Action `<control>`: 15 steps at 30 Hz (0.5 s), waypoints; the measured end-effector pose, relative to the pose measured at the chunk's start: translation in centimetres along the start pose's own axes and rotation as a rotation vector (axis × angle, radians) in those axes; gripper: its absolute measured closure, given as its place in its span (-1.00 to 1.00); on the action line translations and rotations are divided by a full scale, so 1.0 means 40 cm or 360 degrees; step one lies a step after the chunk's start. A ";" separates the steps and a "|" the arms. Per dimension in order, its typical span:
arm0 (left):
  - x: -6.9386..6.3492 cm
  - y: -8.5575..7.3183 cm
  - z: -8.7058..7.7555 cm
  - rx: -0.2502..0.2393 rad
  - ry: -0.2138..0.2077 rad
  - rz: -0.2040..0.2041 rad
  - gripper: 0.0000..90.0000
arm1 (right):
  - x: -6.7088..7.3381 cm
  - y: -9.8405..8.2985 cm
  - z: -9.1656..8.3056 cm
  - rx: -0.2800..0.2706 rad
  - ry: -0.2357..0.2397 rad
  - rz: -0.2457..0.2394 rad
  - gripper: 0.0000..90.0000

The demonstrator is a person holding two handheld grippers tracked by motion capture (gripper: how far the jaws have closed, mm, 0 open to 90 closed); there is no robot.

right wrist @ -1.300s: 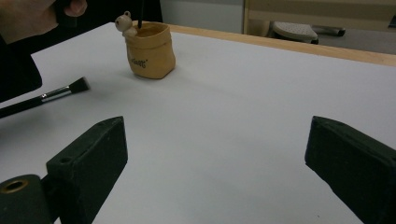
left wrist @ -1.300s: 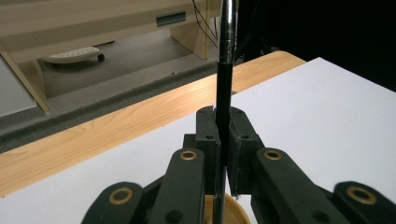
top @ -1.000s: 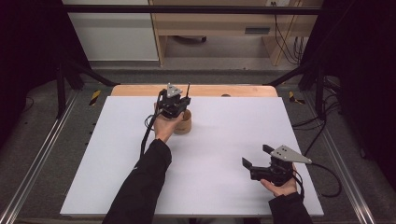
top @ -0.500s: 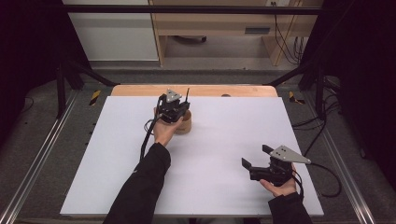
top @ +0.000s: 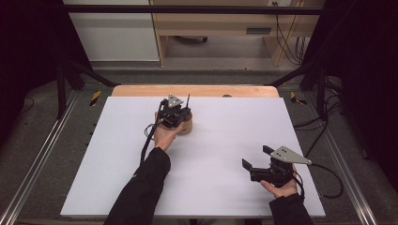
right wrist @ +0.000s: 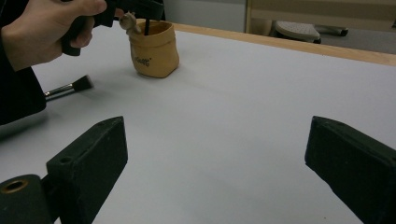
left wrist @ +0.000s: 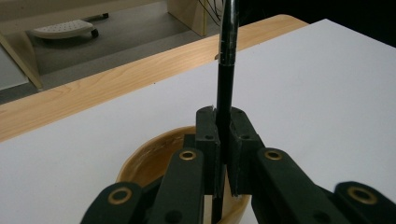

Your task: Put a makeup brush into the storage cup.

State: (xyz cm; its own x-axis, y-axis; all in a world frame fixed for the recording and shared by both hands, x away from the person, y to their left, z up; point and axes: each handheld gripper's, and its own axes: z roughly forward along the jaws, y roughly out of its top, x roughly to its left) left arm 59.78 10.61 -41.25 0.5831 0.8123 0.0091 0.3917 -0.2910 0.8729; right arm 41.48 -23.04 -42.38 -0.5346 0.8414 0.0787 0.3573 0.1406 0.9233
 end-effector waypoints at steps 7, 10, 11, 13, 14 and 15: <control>-0.004 -0.002 -0.025 0.0002 0.0014 -0.0008 0.62 | 0.002 0.002 -0.001 -0.0004 0.0002 -0.0006 -0.86; -0.006 -0.006 -0.052 -0.0026 -0.0012 -0.0005 0.49 | 0.004 0.002 0.000 0.0000 0.0004 -0.0008 -0.86; -0.006 -0.007 -0.062 -0.0033 -0.0017 0.0002 0.45 | 0.005 0.002 0.000 0.0001 0.0003 -0.0010 -0.86; -0.006 -0.008 -0.080 -0.0049 -0.0038 0.0005 0.36 | 0.005 0.003 0.000 -0.0002 0.0003 -0.0010 -0.86; -0.006 -0.008 -0.092 -0.0058 -0.0052 -0.0002 0.32 | 0.005 0.003 -0.001 -0.0004 0.0002 -0.0009 -0.86; -0.006 -0.007 -0.104 -0.0068 -0.0063 0.0001 0.27 | 0.004 0.004 -0.002 -0.0009 0.0000 -0.0012 -0.86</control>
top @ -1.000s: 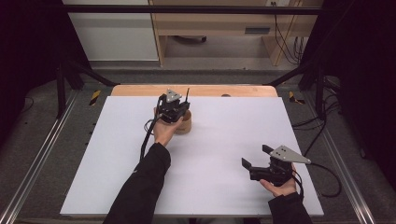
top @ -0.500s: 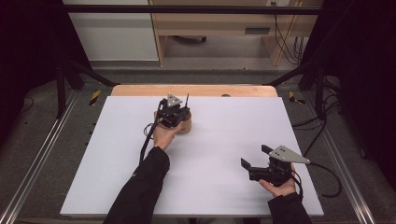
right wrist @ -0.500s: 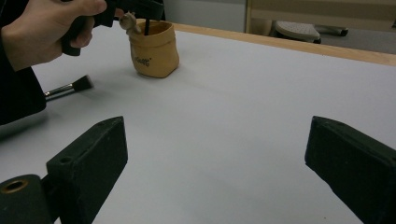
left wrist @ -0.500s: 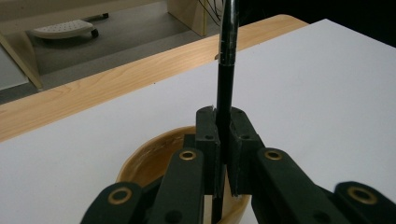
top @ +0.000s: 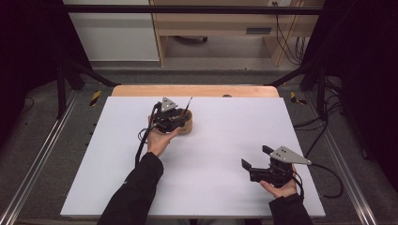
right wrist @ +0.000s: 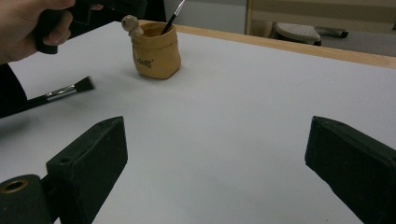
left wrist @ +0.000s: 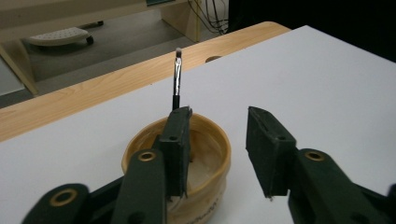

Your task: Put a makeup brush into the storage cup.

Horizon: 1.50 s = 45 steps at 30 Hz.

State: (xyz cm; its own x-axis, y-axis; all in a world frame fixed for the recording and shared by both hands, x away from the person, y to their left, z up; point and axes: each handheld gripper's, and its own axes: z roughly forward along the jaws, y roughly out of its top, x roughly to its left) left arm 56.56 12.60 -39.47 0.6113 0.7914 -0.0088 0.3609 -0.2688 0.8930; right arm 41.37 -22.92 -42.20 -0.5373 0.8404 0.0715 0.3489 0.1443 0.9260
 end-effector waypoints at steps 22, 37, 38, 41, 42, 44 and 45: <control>-0.023 -0.037 -0.212 -0.0063 -0.0117 0.0100 -0.44 | -0.004 0.005 -0.010 -0.0021 -0.0010 0.0005 -0.86; -0.012 -0.120 -0.286 -0.0105 -0.0102 0.0061 -0.62 | -0.009 0.008 -0.018 -0.0033 -0.0020 0.0024 -0.86; -0.012 -0.127 -0.291 -0.0109 -0.0096 0.0051 -0.63 | -0.009 0.008 -0.019 -0.0034 -0.0021 0.0024 -0.86; -0.006 -0.148 -0.302 -0.0115 -0.0099 0.0031 -0.66 | -0.010 0.008 -0.019 -0.0033 -0.0022 0.0023 -0.86; -0.005 -0.154 -0.305 -0.0112 -0.0095 0.0035 -0.66 | -0.010 0.008 -0.018 -0.0033 -0.0024 0.0023 -0.86; -0.002 -0.163 -0.310 -0.0098 -0.0090 0.0038 -0.68 | -0.009 0.009 -0.018 -0.0033 -0.0021 0.0020 -0.86; 0.000 -0.169 -0.314 -0.0089 -0.0085 0.0035 -0.70 | -0.009 0.009 -0.018 -0.0033 -0.0020 0.0020 -0.86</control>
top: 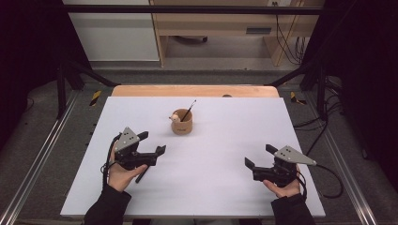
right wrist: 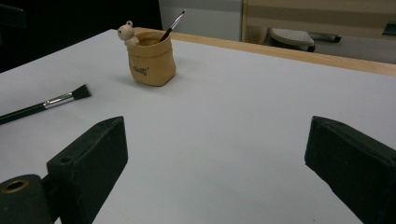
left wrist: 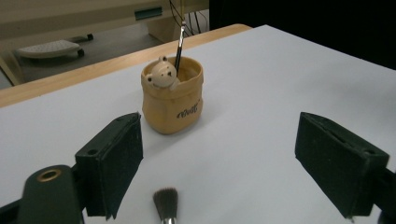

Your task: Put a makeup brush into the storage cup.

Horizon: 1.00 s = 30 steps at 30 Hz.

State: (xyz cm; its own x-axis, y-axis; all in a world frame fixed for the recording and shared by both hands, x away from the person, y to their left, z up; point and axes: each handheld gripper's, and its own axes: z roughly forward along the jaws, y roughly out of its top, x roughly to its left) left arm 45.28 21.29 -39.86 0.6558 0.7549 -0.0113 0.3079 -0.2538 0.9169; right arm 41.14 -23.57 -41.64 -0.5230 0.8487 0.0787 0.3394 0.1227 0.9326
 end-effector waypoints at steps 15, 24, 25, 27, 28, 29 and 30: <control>0.028 -0.049 -0.079 0.0003 0.0069 -0.0017 -0.74 | -0.003 0.000 -0.003 -0.0004 -0.0008 -0.0008 -0.86; 0.055 -0.093 -0.115 0.0033 0.0112 -0.0025 -0.76 | -0.009 0.000 -0.006 -0.0007 -0.0021 0.0011 -0.86; 0.057 -0.095 -0.117 0.0022 0.0113 -0.0034 -0.76 | -0.010 -0.001 -0.006 -0.0006 -0.0023 0.0010 -0.86; 0.063 -0.099 -0.124 0.0010 0.0114 -0.0054 -0.76 | -0.010 -0.001 -0.006 -0.0006 -0.0024 0.0010 -0.86; 0.066 -0.100 -0.128 0.0008 0.0112 -0.0055 -0.76 | -0.011 -0.001 -0.006 -0.0005 -0.0026 0.0009 -0.86; 0.068 -0.102 -0.131 0.0004 0.0114 -0.0058 -0.76 | -0.011 -0.001 -0.006 -0.0004 -0.0027 0.0008 -0.86; 0.070 -0.103 -0.133 0.0007 0.0115 -0.0061 -0.76 | -0.011 -0.001 -0.007 -0.0005 -0.0027 0.0009 -0.86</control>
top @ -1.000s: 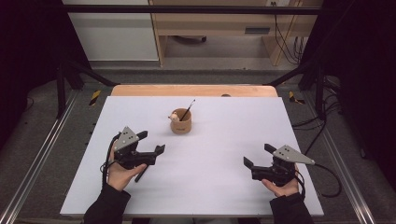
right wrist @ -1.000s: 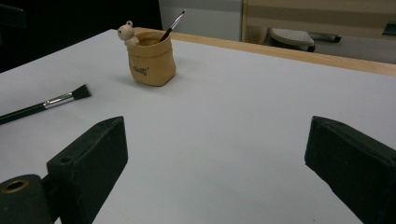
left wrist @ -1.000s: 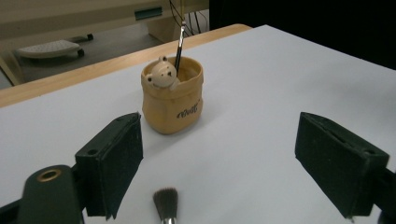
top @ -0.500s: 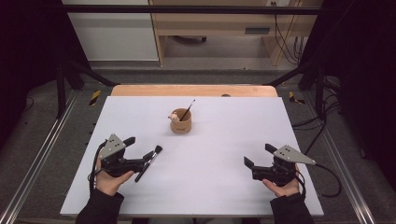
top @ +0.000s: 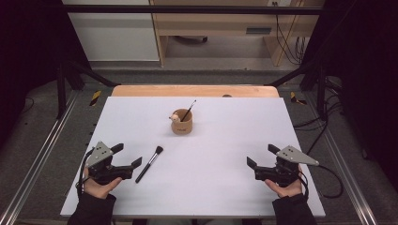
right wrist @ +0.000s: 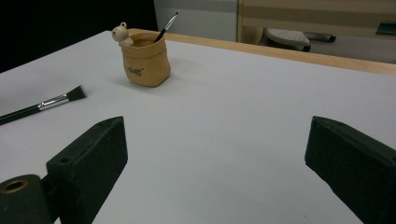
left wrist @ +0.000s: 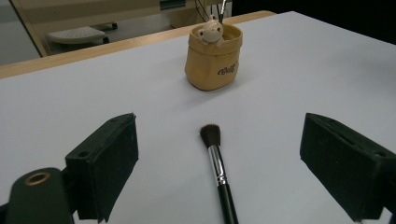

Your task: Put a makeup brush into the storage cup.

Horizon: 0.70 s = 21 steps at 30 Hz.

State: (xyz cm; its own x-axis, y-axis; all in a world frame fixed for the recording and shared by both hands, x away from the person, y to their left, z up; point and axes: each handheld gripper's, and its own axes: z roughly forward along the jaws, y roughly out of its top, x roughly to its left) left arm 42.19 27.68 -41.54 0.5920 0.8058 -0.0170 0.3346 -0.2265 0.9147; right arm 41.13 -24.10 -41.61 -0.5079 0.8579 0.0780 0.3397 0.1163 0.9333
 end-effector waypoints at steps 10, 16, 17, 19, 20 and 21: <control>0.010 -0.011 -0.005 -0.0009 0.0015 -0.0028 -0.75 | -0.005 0.000 -0.003 0.0003 -0.0008 0.0007 -0.86; 0.007 -0.010 0.000 0.0005 0.0018 -0.0014 -0.74 | -0.008 0.000 -0.005 -0.0008 -0.0010 0.0010 -0.86; 0.006 -0.009 0.001 0.0010 0.0016 -0.0011 -0.75 | -0.009 -0.001 -0.006 -0.0010 -0.0009 0.0009 -0.86; 0.006 -0.008 0.002 0.0009 0.0015 -0.0013 -0.74 | -0.010 0.000 -0.007 -0.0010 -0.0010 0.0019 -0.86; 0.005 -0.007 0.003 0.0010 0.0012 -0.0019 -0.74 | -0.009 0.000 -0.007 -0.0008 -0.0012 0.0020 -0.86; 0.005 -0.006 0.004 0.0011 0.0012 -0.0020 -0.74 | -0.010 0.000 -0.006 -0.0009 -0.0011 0.0015 -0.86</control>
State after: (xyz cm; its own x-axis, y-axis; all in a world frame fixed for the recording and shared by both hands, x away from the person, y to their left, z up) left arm 42.34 27.83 -41.83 0.5822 0.8127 -0.0256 0.3472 -0.2200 0.9116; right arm 41.13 -24.56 -41.56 -0.4993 0.8623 0.0843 0.3399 0.1055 0.9345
